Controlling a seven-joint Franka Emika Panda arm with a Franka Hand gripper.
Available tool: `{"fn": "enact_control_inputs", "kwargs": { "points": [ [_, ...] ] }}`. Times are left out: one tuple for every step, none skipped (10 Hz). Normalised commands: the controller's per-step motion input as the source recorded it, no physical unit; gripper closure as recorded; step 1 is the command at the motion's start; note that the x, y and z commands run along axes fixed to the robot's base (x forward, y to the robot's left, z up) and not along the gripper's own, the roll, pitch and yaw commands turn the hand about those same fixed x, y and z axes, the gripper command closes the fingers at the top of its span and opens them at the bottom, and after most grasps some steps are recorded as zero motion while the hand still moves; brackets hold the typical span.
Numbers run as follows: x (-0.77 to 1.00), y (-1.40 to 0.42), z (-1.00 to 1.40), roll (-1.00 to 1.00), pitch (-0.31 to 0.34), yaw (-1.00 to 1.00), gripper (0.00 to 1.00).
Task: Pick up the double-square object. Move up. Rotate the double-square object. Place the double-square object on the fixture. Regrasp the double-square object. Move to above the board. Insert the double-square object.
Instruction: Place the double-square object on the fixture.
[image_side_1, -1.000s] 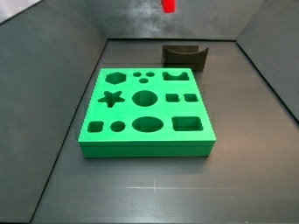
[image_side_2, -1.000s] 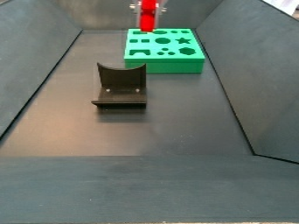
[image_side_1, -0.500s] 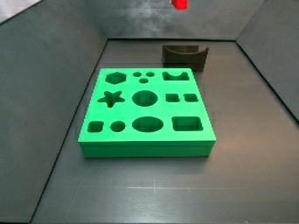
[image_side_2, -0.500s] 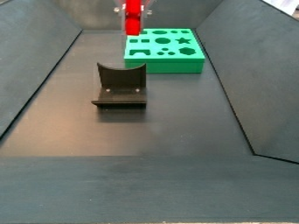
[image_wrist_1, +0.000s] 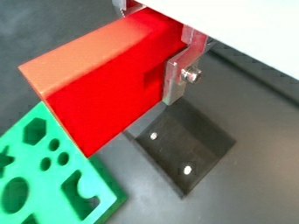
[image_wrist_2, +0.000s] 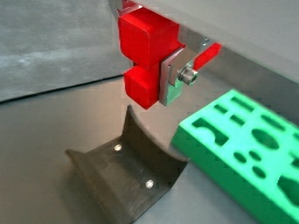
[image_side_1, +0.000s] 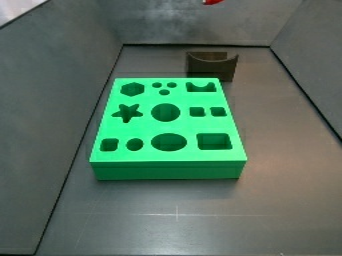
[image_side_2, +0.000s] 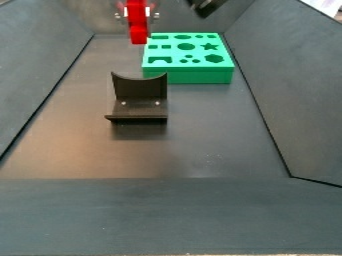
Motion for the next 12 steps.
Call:
{"fn": "enact_control_inputs", "kwargs": {
  "points": [
    [0.13,0.06,-0.01,-0.54,0.170,-0.13,1.00],
    [0.06,0.05,0.00,-0.31,0.113,-0.13,1.00],
    [0.09,0.06,-1.00,-1.00,0.019,-0.16,1.00],
    [0.09,0.06,-1.00,-1.00,0.007,-0.16,1.00],
    [0.11,0.07,-1.00,-1.00,0.013,-0.16,1.00],
    [0.11,0.08,-1.00,-1.00,0.021,-0.16,1.00],
    [0.13,0.08,-1.00,-1.00,0.029,-0.16,1.00],
    [0.14,0.09,-1.00,-1.00,0.023,-0.17,1.00],
    [0.15,0.10,-1.00,-0.89,0.016,-0.16,1.00],
    [0.15,0.10,-1.00,-0.73,0.007,-0.14,1.00],
    [0.16,0.11,-1.00,-0.56,0.004,-0.12,1.00],
    [0.17,0.12,-1.00,-0.39,0.004,-0.11,1.00]
  ]
}}
